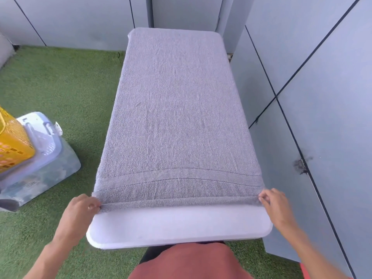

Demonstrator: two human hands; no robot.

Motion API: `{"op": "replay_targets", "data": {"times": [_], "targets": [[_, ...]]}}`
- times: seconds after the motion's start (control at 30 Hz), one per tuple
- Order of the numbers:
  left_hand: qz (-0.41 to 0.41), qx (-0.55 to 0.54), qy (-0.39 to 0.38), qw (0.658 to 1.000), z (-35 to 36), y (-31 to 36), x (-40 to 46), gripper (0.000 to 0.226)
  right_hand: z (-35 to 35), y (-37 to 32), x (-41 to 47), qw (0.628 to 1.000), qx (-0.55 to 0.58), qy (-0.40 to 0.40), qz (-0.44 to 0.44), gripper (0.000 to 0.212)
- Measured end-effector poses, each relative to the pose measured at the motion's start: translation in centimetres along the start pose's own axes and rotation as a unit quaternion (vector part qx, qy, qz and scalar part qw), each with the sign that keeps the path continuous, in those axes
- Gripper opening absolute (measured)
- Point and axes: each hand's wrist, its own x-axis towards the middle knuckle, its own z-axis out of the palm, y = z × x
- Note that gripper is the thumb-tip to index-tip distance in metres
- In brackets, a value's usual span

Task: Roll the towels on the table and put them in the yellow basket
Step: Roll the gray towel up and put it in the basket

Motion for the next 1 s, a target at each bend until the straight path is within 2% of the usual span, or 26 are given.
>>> {"op": "replay_targets", "data": {"times": [0.1,0.2,0.27,0.33,0.47,0.6,0.73,0.8,0.9,1.0], "targets": [[0.051,0.063,0.066,0.995,2.8,0.7,-3.4,0.024,1.3,-0.4,-2.4,0.999,0.034,0.015,-0.016,0.008],[0.064,0.067,0.074,0.993,4.5,0.7,-5.0,0.043,1.7,0.6,-3.5,0.998,0.001,0.000,-0.060,0.039],[0.064,0.072,0.070,0.993,4.8,0.4,-4.7,0.049,1.5,1.0,-3.1,0.997,-0.014,0.001,-0.073,0.043],[0.052,0.075,0.061,0.994,4.6,0.4,-3.7,0.049,1.5,1.0,-2.2,0.997,-0.022,0.011,-0.078,0.040],[0.039,0.073,0.064,0.995,4.2,0.2,-1.7,0.034,1.5,0.1,-0.9,0.993,-0.074,0.053,-0.076,0.031],[0.053,0.093,0.065,0.992,3.8,0.1,-2.2,0.042,1.4,0.7,-1.3,0.989,-0.115,0.068,-0.061,0.023],[0.077,0.090,0.016,0.993,3.1,-0.7,-2.3,0.044,0.9,2.4,-2.7,0.988,-0.139,0.024,-0.061,0.020],[0.072,0.056,-0.036,0.995,2.0,-0.9,-1.3,0.041,-0.1,2.4,-2.4,0.995,-0.077,-0.035,-0.047,0.015],[-0.011,-0.056,-0.108,0.992,-0.3,-0.7,1.3,0.030,-2.3,1.9,-0.4,0.988,0.083,-0.130,0.007,0.015],[-0.040,-0.081,-0.141,0.986,-1.6,-0.4,3.6,0.022,-2.7,1.5,1.7,0.975,0.164,-0.137,0.068,0.022]]}}
